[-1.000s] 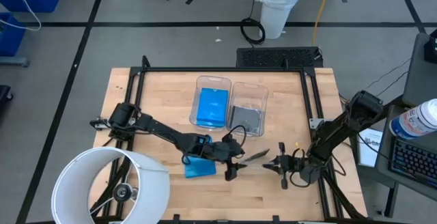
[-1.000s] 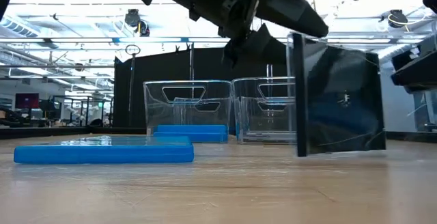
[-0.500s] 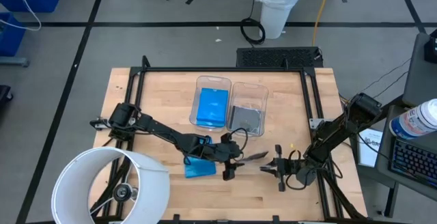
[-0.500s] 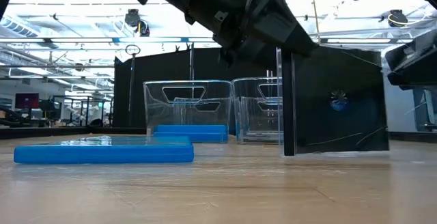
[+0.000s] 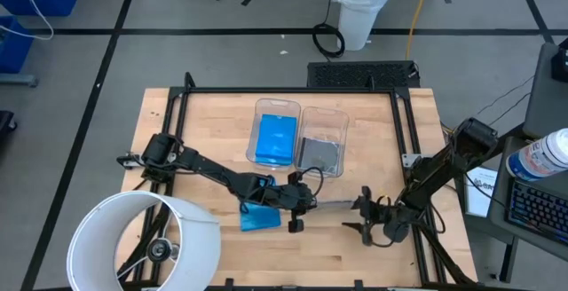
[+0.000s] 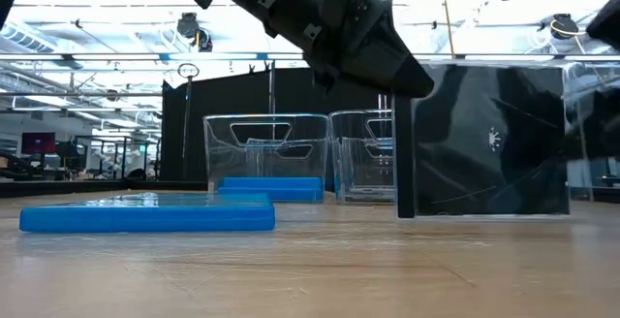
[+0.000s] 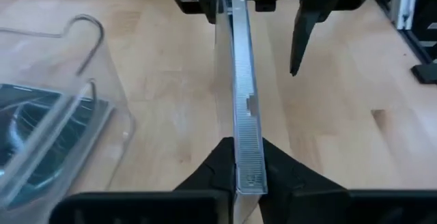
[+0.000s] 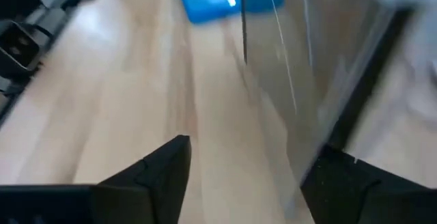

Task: Pick & place jewel cases by type
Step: Put the black CD case into the right transparent bin

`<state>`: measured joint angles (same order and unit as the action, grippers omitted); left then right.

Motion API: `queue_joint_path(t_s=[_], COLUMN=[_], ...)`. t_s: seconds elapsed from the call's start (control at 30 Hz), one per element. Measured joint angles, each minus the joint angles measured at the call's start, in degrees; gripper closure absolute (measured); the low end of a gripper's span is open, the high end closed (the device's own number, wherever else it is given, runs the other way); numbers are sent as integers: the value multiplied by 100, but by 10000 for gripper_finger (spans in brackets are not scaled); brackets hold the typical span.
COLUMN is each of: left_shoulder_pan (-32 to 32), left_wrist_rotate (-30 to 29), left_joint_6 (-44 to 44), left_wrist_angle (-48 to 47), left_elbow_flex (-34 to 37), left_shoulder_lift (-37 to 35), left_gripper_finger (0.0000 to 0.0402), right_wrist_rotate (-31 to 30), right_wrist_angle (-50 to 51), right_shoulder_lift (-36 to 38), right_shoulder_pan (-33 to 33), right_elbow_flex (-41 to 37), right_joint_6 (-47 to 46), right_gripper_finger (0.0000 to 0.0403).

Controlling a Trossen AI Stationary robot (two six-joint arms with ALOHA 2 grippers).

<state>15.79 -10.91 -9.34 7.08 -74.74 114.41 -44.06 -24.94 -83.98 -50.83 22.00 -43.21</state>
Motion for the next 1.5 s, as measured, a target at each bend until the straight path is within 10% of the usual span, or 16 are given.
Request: queue_joint_path(t_s=[0.3,0.8,1.5], left_shoulder_pan=[11,24,64], left_wrist_rotate=[80,185,175], left_joint_6=[222,365,1160], left_wrist_angle=[-138,-97,-145], left_elbow_flex=[-4,4,-4], left_shoulder_lift=[-2,9,-2], left_gripper_finger=[339,351,324], right_wrist_rotate=[-260,-444,-135], right_wrist_angle=[1898,850,103], right_shoulder_lift=[641,751,794], right_shoulder_pan=[-289,226,424], right_elbow_flex=[-2,-3,-9], right_joint_6=[-1641,-61,1337], right_gripper_finger=[159,165,384])
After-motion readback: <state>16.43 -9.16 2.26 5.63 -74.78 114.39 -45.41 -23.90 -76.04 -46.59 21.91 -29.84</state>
